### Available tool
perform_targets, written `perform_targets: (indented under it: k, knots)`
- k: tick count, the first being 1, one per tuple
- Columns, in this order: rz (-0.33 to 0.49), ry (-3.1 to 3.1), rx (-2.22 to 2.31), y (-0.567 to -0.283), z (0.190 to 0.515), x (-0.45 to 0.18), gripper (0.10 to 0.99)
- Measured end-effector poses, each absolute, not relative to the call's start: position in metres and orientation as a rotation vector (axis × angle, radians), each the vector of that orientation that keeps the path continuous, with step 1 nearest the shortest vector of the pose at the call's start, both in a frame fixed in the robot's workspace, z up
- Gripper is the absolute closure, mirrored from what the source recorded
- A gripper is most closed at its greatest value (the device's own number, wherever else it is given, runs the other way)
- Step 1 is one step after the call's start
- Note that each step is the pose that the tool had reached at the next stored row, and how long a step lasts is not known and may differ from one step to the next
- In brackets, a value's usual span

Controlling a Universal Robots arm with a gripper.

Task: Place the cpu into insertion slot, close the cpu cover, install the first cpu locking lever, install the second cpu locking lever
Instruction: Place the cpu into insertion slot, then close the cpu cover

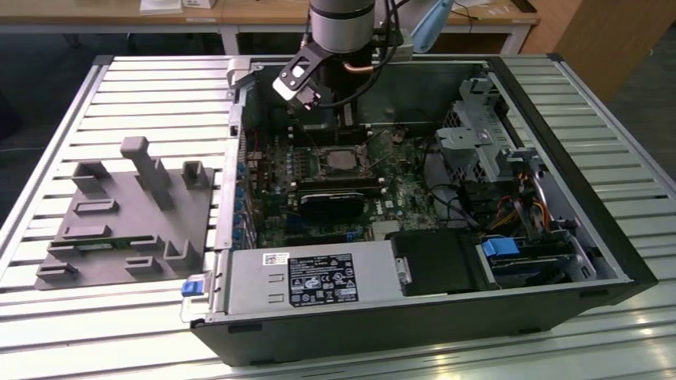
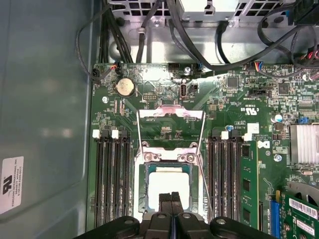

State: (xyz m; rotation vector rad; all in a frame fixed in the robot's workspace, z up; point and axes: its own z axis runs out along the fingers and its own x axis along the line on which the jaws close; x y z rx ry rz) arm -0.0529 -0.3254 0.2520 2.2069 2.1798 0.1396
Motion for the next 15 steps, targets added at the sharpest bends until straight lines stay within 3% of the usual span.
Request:
perform_targets:
  k: [15]
  knots:
    - [0.14,2.18,2.207,-0.3254,0.252,-0.0529,0.98]
